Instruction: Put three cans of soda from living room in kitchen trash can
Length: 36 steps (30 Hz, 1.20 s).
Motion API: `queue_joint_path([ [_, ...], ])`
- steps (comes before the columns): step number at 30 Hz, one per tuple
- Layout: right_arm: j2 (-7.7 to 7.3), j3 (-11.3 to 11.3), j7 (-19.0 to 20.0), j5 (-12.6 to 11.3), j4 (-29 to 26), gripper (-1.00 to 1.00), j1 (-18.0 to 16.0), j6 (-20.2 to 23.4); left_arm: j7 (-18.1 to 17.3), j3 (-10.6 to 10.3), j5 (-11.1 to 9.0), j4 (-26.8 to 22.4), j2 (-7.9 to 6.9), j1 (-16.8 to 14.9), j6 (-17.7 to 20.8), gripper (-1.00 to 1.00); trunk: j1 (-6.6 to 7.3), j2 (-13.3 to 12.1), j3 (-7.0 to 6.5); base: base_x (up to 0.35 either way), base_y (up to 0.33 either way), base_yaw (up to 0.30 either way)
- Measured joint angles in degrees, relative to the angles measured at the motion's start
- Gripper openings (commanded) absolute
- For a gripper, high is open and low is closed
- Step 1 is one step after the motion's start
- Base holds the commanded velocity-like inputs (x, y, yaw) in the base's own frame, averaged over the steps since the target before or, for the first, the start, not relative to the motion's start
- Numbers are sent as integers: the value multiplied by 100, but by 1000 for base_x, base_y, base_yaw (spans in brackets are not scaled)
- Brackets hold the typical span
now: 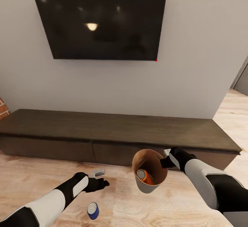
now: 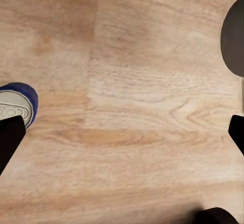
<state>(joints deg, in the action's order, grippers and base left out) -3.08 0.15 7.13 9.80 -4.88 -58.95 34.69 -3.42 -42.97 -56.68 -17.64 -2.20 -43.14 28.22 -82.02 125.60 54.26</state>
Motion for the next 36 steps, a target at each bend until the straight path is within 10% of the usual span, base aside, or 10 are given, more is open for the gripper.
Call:
queue_joint_path([
  [36, -29, 4, 61, -2, 8, -100, 0, 224, -338, -1, 0, -18, -3, 2, 4, 100, 0, 0, 0, -34, 132, -287],
])
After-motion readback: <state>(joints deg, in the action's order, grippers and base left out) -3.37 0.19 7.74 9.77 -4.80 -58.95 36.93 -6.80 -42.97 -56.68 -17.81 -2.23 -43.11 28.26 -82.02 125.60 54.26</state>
